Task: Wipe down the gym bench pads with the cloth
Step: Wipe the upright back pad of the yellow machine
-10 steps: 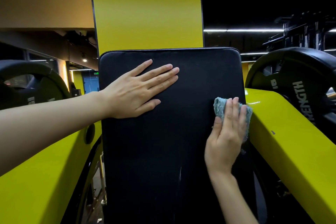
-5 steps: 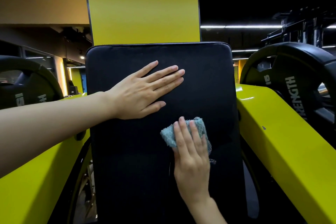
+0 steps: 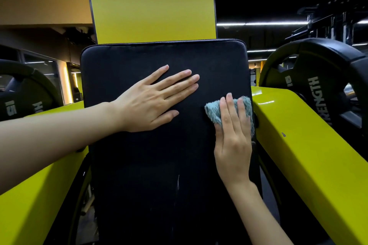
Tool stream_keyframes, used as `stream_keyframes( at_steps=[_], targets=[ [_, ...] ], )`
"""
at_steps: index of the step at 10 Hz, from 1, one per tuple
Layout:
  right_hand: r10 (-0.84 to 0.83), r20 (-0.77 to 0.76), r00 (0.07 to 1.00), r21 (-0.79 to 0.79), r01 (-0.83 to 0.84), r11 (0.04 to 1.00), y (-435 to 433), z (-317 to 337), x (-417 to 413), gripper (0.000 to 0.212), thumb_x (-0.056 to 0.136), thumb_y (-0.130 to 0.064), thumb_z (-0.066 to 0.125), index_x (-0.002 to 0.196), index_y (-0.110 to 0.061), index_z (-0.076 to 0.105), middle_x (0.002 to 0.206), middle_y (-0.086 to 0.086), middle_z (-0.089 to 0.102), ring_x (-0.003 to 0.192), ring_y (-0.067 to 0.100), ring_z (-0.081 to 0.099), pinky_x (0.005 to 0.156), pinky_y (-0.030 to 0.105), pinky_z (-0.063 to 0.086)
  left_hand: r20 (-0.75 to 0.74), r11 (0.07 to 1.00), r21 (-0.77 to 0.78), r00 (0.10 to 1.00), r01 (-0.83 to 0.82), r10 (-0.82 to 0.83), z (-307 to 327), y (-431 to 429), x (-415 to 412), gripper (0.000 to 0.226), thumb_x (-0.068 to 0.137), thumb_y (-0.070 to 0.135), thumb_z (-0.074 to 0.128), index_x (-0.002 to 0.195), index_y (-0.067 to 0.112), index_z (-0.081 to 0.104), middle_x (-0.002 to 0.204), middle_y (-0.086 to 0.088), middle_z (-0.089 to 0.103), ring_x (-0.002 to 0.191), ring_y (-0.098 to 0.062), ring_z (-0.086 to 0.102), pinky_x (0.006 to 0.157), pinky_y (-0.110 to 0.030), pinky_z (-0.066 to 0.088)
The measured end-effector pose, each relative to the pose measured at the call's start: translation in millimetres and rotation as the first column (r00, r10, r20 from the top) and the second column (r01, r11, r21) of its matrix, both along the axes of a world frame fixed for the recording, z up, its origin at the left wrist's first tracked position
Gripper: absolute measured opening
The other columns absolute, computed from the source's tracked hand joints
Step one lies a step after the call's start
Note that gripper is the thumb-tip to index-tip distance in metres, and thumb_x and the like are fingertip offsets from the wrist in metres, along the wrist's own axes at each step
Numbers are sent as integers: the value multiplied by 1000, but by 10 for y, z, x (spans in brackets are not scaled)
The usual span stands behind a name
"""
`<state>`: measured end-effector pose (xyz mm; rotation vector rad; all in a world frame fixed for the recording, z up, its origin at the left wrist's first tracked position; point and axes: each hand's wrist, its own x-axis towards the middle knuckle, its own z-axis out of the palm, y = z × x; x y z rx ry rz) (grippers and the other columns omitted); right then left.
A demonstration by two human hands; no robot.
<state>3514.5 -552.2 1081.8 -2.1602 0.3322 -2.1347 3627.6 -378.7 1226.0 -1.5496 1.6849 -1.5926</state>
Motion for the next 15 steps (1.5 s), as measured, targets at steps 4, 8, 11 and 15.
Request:
stream_keyframes(
  at_steps=[4,8,11,15],
  targets=[
    [34,-42,999,-27,-35,999,-26,-825,-155,48,103,-21,37,150,-9,33,156,6,37,150,24,23,118,48,26,18,1000,5,1000,-1,1,-60,-86,-63,64,101,40,24,158,11,13,166,-4,8,153,-22,6,122,-50,12],
    [188,28,982,2,-188,982,-467,608,-119,49,104,-21,38,151,-7,34,159,7,31,151,27,16,122,20,11,19,1000,-7,1000,7,-7,-81,-94,-58,64,101,40,25,158,12,13,166,-4,9,153,-22,6,122,-50,12],
    [104,-32,994,-51,-105,993,-304,-107,-198,48,105,-20,37,151,-6,33,159,6,29,152,23,15,123,41,21,21,1000,-16,1000,10,-10,-92,-97,-60,64,101,40,25,158,12,13,166,-4,9,153,-23,7,123,-50,12],
    [122,-54,991,-109,-127,986,-276,-275,-216,49,102,-14,41,150,-7,31,156,7,33,150,24,20,123,35,17,21,999,-31,1000,23,-23,-106,-109,-54,65,100,40,25,158,12,13,166,-4,10,153,-23,7,122,-50,13]
  ],
)
